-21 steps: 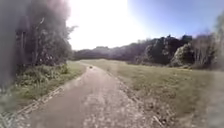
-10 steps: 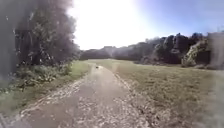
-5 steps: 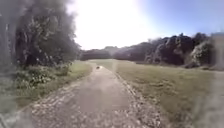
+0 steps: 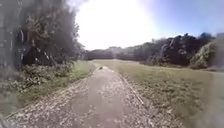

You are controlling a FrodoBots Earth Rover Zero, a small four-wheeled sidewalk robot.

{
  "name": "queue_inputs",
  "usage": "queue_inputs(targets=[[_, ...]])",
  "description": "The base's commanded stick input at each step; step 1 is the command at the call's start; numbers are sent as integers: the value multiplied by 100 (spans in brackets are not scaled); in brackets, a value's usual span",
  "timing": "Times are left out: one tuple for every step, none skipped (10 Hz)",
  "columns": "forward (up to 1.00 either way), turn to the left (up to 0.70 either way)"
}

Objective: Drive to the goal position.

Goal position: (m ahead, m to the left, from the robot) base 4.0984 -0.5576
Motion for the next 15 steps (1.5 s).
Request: queue_inputs(targets=[[70,17],[70,0],[70,0],[70,0],[70,0],[70,0],[70,0],[70,0],[70,-19],[70,-35],[70,-35],[70,-35],[70,-35],[70,-35],[70,-35]])
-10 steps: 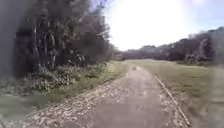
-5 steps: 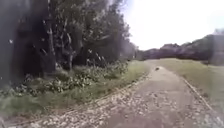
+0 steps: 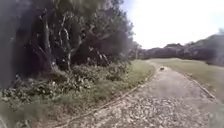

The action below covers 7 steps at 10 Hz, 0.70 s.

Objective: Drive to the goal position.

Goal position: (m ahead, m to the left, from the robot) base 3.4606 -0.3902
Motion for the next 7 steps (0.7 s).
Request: queue_inputs(targets=[[70,-35],[70,-35],[70,-35],[70,-35],[70,-35],[70,-31],[70,-14]])
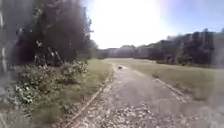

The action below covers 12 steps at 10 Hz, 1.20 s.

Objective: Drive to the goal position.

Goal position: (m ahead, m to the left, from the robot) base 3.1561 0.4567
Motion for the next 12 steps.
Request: queue_inputs(targets=[[70,0],[70,0],[70,0],[70,0],[70,0],[70,0],[70,0],[70,0],[70,16],[70,35],[70,35],[36,52]])
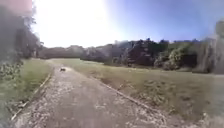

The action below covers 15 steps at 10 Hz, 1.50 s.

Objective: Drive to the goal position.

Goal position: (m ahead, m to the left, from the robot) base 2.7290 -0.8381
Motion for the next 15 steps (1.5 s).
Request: queue_inputs(targets=[[0,70],[0,70],[0,70],[0,59],[0,13],[0,0],[0,0],[0,0],[0,0],[0,0],[0,0],[0,0],[0,0],[0,0],[14,0]])
